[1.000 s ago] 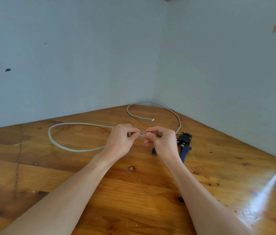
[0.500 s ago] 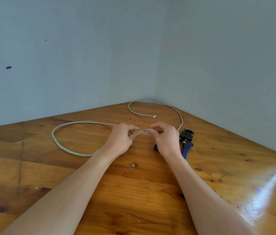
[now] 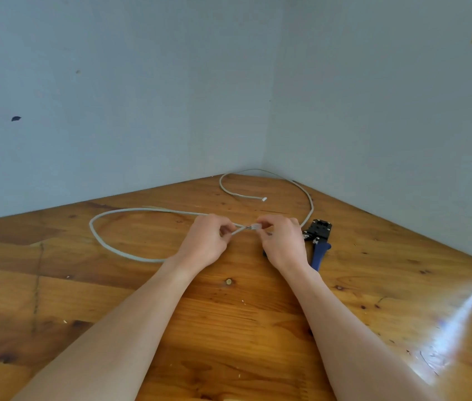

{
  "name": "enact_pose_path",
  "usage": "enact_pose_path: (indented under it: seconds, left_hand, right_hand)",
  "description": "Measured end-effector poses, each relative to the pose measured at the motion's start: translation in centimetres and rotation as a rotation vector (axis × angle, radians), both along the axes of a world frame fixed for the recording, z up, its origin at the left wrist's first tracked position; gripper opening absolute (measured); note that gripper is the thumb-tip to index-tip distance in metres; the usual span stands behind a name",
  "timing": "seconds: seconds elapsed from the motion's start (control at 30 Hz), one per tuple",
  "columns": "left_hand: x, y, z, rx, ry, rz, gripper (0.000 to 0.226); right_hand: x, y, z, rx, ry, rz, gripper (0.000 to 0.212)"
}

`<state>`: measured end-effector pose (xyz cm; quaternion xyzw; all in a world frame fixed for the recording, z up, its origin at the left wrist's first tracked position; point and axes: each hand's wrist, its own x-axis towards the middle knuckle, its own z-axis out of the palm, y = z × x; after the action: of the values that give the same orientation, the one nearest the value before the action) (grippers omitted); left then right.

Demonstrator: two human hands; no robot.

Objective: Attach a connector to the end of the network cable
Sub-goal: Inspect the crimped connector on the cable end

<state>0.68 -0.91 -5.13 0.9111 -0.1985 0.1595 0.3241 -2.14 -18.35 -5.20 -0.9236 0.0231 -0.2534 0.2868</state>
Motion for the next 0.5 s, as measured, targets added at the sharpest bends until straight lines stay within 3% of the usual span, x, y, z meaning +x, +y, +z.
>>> enact_pose_path:
  seconds: [0.23,0.5]
  left_hand:
    - [-0.2,0.7,0.6,-0.122,0.015,0.008,0.018]
    - [0.1,2.1,3.9,-0.12,0.047,-0.021,0.015]
  right_hand:
    - [-0.5,0.7,0.8,0.097,-0.012,0.083,0.045]
    - [0.2,-0.1,4.8,0.249,0.101,0.229,0.025]
